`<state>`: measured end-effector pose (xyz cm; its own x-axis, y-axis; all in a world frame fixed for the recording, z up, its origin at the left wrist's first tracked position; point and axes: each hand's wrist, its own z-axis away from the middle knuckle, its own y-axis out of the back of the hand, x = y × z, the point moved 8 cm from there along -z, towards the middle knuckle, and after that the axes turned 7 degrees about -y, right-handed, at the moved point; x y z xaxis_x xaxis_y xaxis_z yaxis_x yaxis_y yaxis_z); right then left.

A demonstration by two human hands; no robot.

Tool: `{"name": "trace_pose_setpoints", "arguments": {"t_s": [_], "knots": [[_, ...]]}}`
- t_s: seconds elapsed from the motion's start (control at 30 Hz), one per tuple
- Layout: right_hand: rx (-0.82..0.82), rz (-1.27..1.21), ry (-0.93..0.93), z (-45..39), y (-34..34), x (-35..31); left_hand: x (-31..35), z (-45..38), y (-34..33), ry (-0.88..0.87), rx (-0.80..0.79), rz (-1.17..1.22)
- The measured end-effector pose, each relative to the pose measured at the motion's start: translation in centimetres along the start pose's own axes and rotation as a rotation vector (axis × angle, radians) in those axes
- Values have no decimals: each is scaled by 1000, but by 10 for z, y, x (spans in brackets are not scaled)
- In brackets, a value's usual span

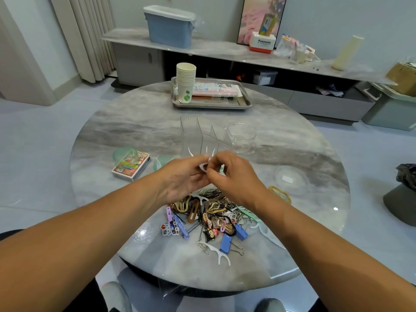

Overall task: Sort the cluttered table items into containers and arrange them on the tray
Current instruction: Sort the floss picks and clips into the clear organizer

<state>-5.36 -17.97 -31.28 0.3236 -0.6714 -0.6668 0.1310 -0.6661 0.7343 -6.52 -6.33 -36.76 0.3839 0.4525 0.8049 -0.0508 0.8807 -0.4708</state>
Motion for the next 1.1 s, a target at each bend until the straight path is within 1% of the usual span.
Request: {"name": "trace_pose_setpoints", "arguments": {"t_s": [0.07, 0.13, 0.2, 0.23, 0.33, 0.4, 0.43, 0.6, 0.73, 0.8, 0.93, 1.1], "knots": [[-106, -135, -56, 0, -1, -1, -6, 1, 3, 41, 17, -62], [-188, -294, -142, -1, -3, 3, -12, 3, 0, 90, 0, -100], [-200, -527, -250, -4, -5, 8, -14, 3, -1, 111, 5, -66], [-161, -675, -313, -7, -3, 12, -13, 3, -1, 119, 20, -24], [39, -1064, -464, -12, 11, 29, -12, 4, -6, 148, 34, 65], [107, -1208, -525, -12, 15, 38, -14, 6, -8, 167, 25, 72], [121, -1214, -542, -12, 16, 42, -15, 6, -9, 178, 17, 59], [112, -1048, -532, -8, 13, 42, -20, 10, -20, 202, -67, 61], [54, -1074, -516, -7, 3, 37, -17, 13, -31, 134, -161, 77], [32, -1125, -516, -5, -3, 34, -18, 13, -34, 107, -193, 34], [-36, -1157, -522, -4, -14, 30, -23, 13, -34, 96, -179, -38], [-141, -1080, -533, -4, -21, 27, -25, 13, -31, 99, -160, -89]]}}
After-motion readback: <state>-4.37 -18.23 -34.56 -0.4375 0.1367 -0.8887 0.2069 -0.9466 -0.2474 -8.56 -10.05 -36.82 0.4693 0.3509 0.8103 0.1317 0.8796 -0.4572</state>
